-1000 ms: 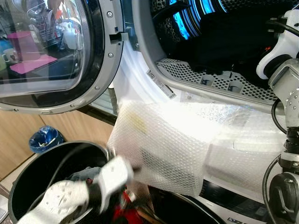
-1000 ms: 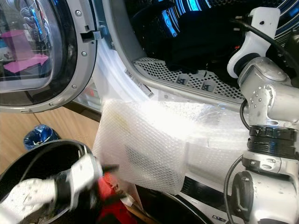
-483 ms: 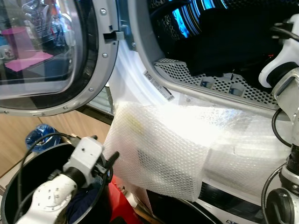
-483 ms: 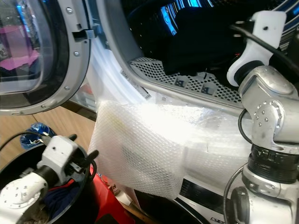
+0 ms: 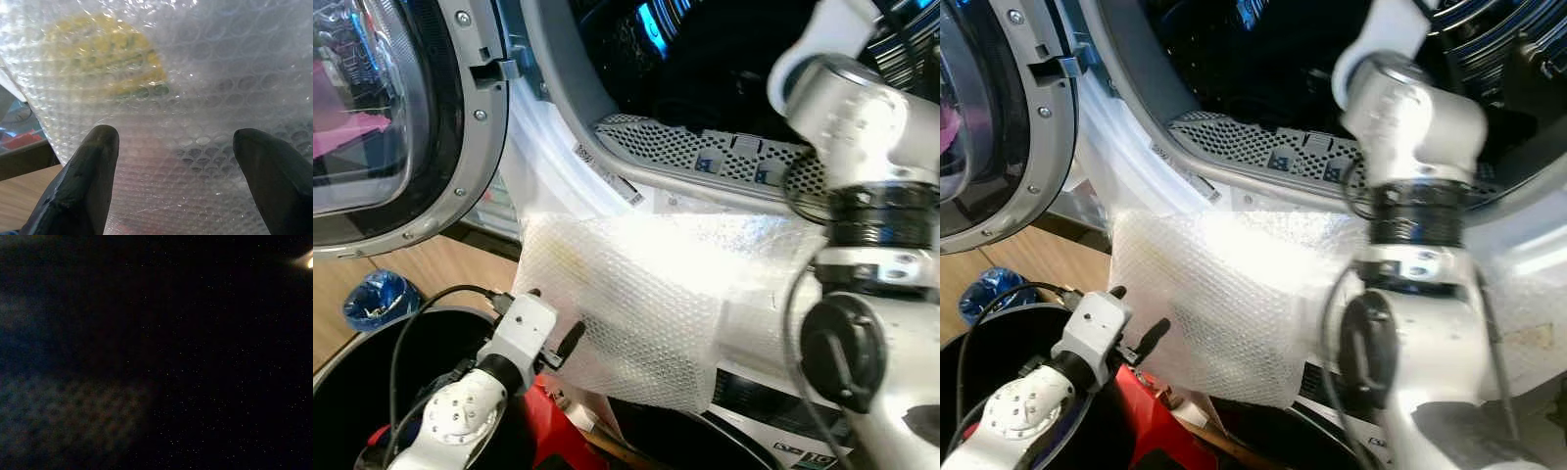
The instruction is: Clothes washing
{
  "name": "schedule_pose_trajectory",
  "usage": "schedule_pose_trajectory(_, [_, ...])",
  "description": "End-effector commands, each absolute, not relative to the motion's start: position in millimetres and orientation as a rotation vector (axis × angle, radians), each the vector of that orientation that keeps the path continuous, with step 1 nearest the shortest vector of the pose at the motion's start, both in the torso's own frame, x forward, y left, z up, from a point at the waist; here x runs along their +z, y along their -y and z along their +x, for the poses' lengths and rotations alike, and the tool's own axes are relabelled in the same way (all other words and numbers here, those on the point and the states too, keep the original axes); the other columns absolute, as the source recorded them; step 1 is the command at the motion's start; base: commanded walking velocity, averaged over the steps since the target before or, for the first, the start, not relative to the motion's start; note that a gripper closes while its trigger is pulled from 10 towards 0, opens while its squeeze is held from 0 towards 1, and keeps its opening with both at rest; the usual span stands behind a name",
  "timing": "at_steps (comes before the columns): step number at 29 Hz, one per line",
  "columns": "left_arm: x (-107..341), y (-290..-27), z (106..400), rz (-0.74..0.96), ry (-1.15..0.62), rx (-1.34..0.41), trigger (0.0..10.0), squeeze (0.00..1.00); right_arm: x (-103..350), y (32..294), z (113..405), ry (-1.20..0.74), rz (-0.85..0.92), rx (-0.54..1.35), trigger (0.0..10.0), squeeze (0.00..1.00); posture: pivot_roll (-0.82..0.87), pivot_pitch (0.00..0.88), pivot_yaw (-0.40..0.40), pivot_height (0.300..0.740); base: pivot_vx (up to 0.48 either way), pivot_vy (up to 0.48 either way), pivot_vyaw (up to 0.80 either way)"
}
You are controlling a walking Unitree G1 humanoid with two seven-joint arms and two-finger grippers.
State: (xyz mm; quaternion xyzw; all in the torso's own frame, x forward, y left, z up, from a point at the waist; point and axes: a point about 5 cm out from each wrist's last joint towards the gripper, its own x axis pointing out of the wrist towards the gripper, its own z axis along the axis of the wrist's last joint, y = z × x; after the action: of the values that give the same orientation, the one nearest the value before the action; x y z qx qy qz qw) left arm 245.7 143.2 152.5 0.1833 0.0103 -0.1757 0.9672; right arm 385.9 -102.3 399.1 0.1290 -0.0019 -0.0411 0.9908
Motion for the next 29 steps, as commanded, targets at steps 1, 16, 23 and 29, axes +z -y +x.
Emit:
schedule_pose_trajectory(1, [149,-145,245,0.389,-0.033,-0.342,10.0,0.00,404,93,381,0.000,0.273,-0.058,10.0,0.00,-0.12,0.114,0.014,0.740,0.000,0.000,0.00])
schedule_pose_trajectory(16, [139,-132,246,0.350,-0.052,-0.326,10.0,0.00,385,157,408,0.021,-0.062,-0.430,10.0,0.00,-0.18,0.125,-0.041,0.740,0.000,0.000,0.00])
schedule_pose_trajectory(23, [136,-135,243,0.354,-0.073,-0.317,10.0,0.00,365,189,416,-0.013,-0.046,-0.461,10.0,0.00,-0.17,0.137,-0.044,0.740,0.000,0.000,0.00])
schedule_pose_trajectory(29, [134,-135,242,0.357,-0.087,-0.330,10.0,0.00,362,212,418,0.003,-0.053,-0.390,10.0,0.00,-0.18,0.145,-0.036,0.740,0.000,0.000,0.00])
